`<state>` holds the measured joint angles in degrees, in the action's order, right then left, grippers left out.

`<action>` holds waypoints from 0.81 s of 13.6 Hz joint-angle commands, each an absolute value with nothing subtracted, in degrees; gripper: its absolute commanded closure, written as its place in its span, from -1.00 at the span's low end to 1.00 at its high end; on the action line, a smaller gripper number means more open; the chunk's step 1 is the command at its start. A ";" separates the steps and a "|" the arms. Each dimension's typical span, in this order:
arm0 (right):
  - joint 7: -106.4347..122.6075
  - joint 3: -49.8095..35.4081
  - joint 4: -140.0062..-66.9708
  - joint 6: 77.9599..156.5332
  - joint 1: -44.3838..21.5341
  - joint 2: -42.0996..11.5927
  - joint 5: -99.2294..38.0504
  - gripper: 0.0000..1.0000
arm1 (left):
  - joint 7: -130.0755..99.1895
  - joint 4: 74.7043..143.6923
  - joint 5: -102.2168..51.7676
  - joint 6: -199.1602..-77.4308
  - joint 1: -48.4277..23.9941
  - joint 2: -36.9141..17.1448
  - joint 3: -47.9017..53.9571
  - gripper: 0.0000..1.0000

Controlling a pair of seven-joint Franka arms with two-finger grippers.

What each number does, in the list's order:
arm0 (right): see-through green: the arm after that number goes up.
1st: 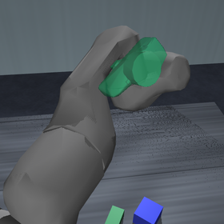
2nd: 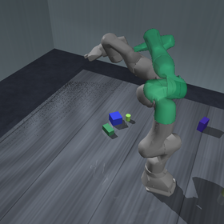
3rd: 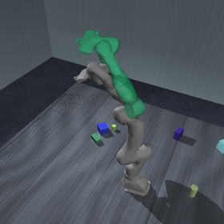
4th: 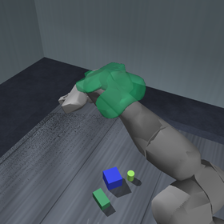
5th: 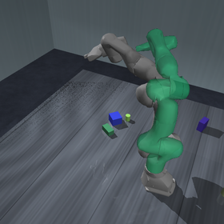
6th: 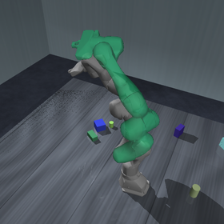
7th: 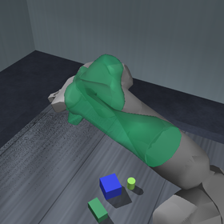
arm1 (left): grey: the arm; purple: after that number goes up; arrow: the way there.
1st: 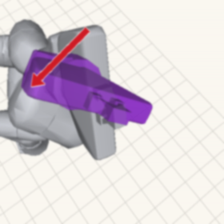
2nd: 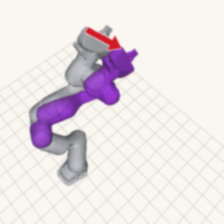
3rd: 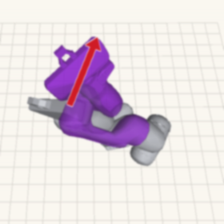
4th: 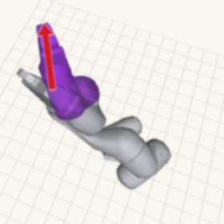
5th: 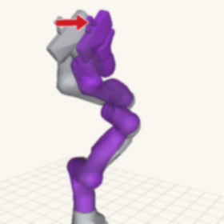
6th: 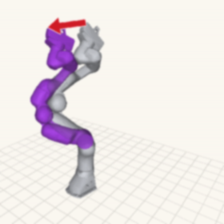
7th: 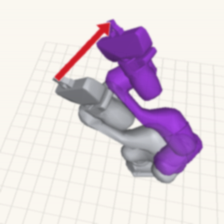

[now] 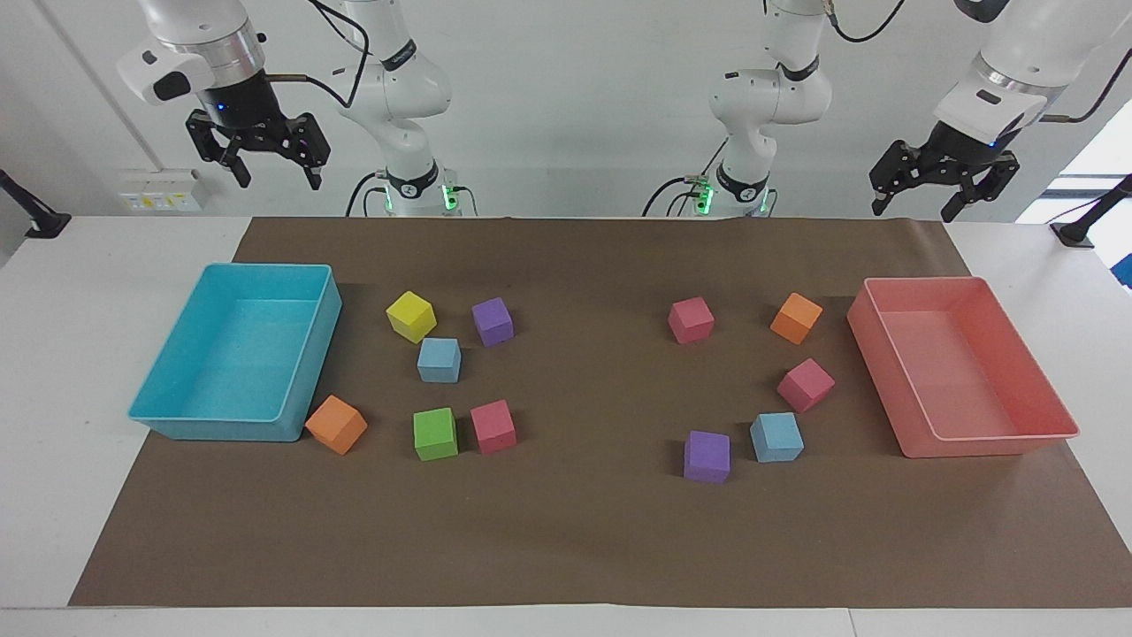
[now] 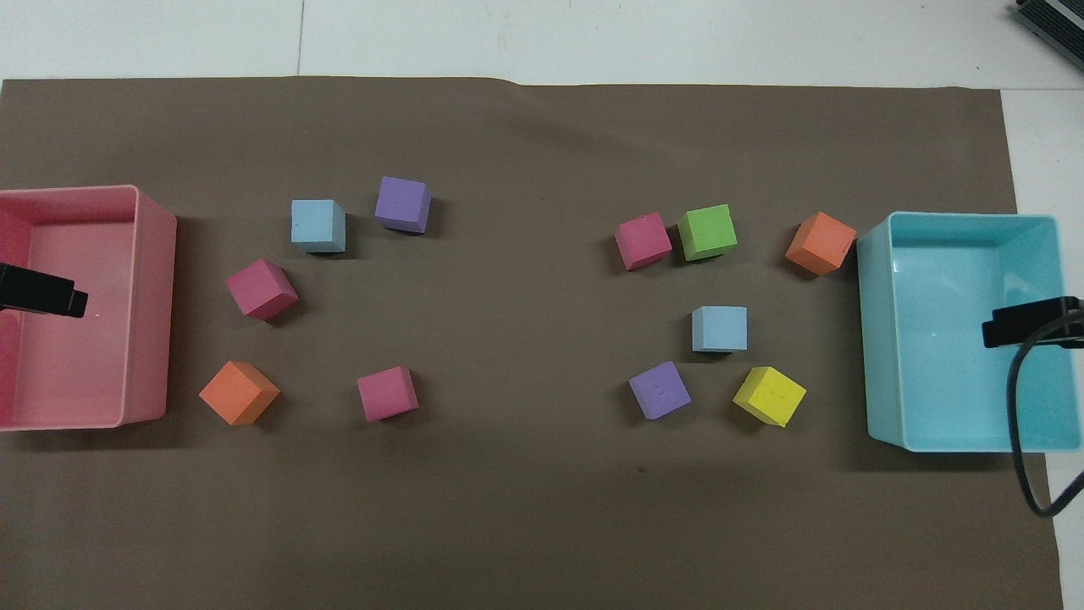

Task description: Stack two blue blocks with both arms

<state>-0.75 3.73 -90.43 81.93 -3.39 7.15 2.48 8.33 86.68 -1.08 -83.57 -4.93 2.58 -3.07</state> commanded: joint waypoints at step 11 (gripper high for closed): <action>0.62 3.52 -92.28 81.74 -2.99 9.05 2.37 -1.00 | 7.30 88.07 -0.17 -84.02 -4.92 4.04 -3.16 -1.00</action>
<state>-0.75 3.72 -90.66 81.89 -3.39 7.49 2.48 8.21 86.69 -1.04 -83.61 -4.89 2.62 -3.33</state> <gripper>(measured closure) 0.000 0.000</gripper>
